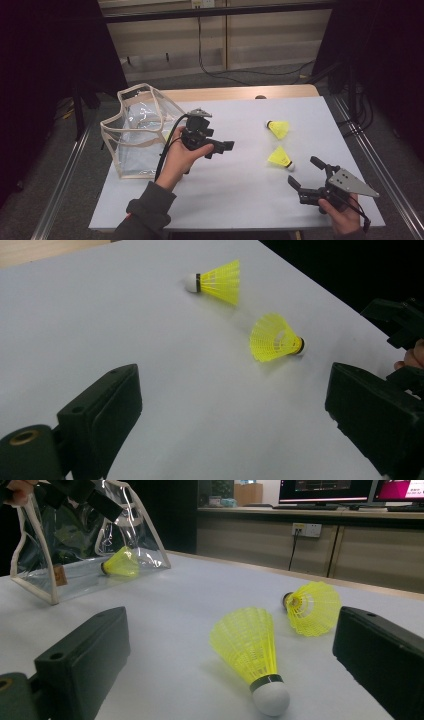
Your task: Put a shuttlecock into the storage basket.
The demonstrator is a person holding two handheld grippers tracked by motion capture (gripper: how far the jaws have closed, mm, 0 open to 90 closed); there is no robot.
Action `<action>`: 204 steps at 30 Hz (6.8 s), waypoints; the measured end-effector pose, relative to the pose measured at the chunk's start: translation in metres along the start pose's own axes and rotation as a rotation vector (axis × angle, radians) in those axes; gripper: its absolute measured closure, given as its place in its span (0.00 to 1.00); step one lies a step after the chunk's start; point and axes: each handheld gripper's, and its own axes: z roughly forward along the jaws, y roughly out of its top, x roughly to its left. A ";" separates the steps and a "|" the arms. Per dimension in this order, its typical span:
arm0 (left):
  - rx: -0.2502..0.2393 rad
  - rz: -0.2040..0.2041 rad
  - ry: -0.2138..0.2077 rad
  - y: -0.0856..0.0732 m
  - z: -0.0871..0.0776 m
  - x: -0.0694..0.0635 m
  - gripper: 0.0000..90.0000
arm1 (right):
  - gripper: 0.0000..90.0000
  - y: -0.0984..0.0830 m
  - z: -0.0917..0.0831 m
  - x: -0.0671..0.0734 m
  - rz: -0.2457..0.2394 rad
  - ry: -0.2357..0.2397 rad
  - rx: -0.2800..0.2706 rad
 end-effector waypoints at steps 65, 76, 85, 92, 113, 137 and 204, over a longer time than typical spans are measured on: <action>-0.005 0.090 -0.108 -0.030 0.061 -0.025 0.08 | 0.02 0.000 0.000 0.001 -0.003 0.003 0.000; 0.014 0.101 -0.111 -0.034 0.077 -0.029 0.08 | 0.02 0.000 -0.002 0.001 -0.006 -0.005 -0.001; 0.027 0.112 -0.107 -0.036 0.084 -0.030 0.09 | 0.02 0.000 -0.001 0.000 -0.002 -0.009 0.007; 0.032 0.115 -0.112 -0.036 0.093 -0.032 0.10 | 0.02 -0.001 -0.002 -0.001 0.001 -0.014 0.006; 0.038 0.131 -0.121 -0.033 0.113 -0.038 0.11 | 0.02 -0.001 -0.003 -0.001 -0.002 -0.011 0.008; 0.059 0.169 -0.143 -0.027 0.137 -0.043 0.23 | 0.02 -0.001 -0.004 -0.002 0.001 -0.017 0.008; 0.090 0.224 -0.256 -0.028 0.191 -0.063 0.78 | 0.02 -0.002 -0.006 -0.003 0.005 -0.024 0.010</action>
